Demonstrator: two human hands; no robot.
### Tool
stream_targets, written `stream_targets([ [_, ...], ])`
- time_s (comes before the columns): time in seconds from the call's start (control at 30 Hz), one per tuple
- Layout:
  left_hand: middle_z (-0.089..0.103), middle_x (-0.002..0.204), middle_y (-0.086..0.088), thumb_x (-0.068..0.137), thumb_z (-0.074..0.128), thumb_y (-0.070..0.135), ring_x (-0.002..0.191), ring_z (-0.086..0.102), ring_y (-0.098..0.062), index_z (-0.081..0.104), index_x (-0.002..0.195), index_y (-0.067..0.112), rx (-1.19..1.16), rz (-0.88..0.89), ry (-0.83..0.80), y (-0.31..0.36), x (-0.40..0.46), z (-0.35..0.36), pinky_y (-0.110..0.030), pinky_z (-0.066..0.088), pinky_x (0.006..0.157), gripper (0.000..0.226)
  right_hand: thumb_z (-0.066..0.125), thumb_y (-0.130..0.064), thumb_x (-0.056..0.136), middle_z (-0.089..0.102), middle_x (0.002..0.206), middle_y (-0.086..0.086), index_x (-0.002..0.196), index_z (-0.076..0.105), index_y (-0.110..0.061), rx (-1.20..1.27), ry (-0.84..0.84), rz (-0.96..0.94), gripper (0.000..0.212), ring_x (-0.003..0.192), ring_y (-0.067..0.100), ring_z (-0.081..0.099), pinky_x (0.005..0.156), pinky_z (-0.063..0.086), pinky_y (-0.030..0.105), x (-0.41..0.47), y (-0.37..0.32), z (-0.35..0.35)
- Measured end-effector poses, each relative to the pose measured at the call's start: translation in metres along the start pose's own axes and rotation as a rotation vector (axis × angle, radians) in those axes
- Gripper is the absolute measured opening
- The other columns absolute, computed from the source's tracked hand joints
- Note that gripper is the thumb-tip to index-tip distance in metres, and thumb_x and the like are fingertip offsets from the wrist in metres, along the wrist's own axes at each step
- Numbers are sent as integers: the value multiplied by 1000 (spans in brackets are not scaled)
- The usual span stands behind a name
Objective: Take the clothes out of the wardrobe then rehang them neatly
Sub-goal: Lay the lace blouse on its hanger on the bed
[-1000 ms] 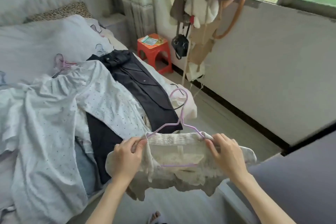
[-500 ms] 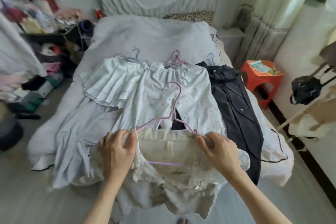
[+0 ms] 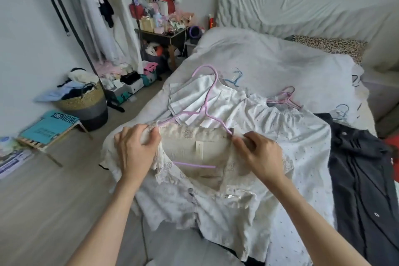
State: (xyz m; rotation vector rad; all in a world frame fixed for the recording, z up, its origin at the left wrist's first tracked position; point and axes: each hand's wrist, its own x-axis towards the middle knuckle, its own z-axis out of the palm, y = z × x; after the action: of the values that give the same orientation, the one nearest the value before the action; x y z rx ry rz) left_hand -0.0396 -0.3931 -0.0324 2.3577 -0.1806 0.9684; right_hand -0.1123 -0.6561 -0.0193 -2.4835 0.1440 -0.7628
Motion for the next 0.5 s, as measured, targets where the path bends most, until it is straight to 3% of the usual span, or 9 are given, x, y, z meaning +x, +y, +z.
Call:
stream_targets([
  [0.23, 57, 64, 0, 84, 46, 42, 71, 39, -14, 61, 74, 10, 19, -39, -22, -43, 67, 25, -26, 22, 73, 37, 57, -46, 80, 36, 42, -7, 54, 41, -13, 45, -18, 15, 45, 43, 22, 42, 41, 27, 24, 69, -20, 55],
  [0.5, 61, 65, 1, 85, 47, 44, 71, 44, -18, 64, 77, 11, -102, 124, -89, -101, 195, 92, -28, 23, 74, 37, 62, -41, 82, 44, 45, -4, 56, 50, -9, -3, 86, 174, 43, 43, 19, 44, 43, 30, 28, 158, -46, 128],
])
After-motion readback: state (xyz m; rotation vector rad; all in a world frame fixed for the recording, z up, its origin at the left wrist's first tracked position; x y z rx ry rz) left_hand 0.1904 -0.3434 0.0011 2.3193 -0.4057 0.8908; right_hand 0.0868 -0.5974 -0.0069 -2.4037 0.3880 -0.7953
